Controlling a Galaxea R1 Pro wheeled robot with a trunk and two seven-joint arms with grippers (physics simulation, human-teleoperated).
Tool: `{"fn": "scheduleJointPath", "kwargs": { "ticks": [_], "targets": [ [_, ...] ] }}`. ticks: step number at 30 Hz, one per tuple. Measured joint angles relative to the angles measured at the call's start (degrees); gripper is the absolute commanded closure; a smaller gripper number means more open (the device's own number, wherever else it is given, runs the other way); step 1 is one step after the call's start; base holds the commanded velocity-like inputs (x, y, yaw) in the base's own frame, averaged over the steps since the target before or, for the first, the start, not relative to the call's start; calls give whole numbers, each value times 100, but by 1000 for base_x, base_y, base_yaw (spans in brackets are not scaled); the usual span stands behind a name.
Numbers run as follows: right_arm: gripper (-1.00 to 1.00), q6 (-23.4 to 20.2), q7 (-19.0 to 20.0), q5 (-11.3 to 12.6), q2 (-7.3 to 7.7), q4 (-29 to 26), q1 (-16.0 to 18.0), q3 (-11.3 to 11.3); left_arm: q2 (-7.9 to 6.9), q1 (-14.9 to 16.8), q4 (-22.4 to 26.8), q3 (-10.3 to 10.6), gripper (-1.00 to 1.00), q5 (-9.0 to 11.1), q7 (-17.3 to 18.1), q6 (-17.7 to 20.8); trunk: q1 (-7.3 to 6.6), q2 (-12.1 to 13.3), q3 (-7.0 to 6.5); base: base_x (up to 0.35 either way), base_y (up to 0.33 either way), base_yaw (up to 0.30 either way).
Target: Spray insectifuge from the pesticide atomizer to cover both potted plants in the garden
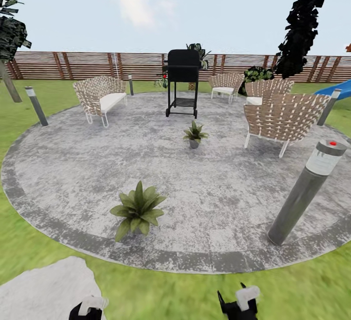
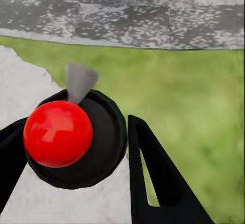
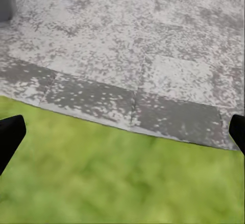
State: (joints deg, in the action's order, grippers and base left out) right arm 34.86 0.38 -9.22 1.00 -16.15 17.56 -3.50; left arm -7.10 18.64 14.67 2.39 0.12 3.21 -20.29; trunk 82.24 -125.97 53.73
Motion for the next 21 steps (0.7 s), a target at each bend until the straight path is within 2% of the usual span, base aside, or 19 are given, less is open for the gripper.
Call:
{"fn": "scheduleJointPath", "kwargs": {
  "ticks": [2,3,4,5,6,7,8,9,10,11,12,13,14,15,16,18,21],
  "targets": [
    [-100,-113,3,-286,11,-319,-1,-199,-73,14,12,49,100,-170,278,11,0,0,0,0,-3,1],
    [-100,-672,28,-932,9,-776,10,-420,-169,46,69,108,100,-521,872,23,0,0,-1,0,0,0],
    [-100,-810,51,-1075,5,-865,12,-437,-185,60,87,102,100,-608,992,28,0,0,0,0,0,0],
    [-100,-1048,147,-1301,-5,-997,17,-457,-205,101,119,104,100,-792,1191,31,0,0,0,0,0,0],
    [-100,-1355,421,-1568,-17,-1174,23,-473,-232,172,148,104,100,-1117,1454,40,0,0,0,0,0,0],
    [-100,-1511,681,-1685,-23,-1277,27,-479,-249,227,159,104,100,-1351,1598,51,0,0,0,0,0,0],
    [-100,-1726,1502,-1835,-35,-1551,40,-487,-268,371,174,100,100,-1962,1834,82,0,0,-1,0,0,0],
    [-100,-1761,1733,-1859,-36,-1649,46,-487,-269,409,175,101,100,-2186,1875,87,0,0,0,0,0,0],
    [-100,-1773,1825,-1868,-37,-1690,49,-487,-270,429,177,100,100,-2286,1889,91,0,0,0,0,0,0],
    [-100,-1803,2057,-1886,-39,-1788,58,-489,-268,522,177,97,100,-2647,1969,178,0,0,0,0,0,0],
    [-100,-1808,2100,-1891,-40,-1803,60,-489,-267,550,176,98,100,-2744,1997,218,0,0,0,0,0,0],
    [-100,-1818,2186,-1899,-44,-1829,75,-491,-264,627,178,97,100,-2960,2099,399,0,0,0,0,0,0],
    [-100,-1822,2216,-1902,-45,-1837,79,-492,-263,651,179,99,100,-3028,2144,478,0,0,0,0,0,0],
    [-100,-1830,2360,-1908,-57,-1857,93,-496,-255,752,187,96,100,-3204,2326,766,0,0,0,0,0,0],
    [-100,-1834,2475,-1917,-61,-1863,110,-496,-249,814,195,99,100,-3265,2431,882,0,0,0,0,0,0],
    [-100,-1848,2921,-1998,-66,-1865,235,-496,-232,962,248,101,100,-3380,2720,1020,0,0,0,0,0,0],
    [-100,-1865,3626,-2288,-73,-1866,497,-495,-207,1161,323,102,100,-3646,3238,1079,0,0,-1,0,0,0]
  ]
}}
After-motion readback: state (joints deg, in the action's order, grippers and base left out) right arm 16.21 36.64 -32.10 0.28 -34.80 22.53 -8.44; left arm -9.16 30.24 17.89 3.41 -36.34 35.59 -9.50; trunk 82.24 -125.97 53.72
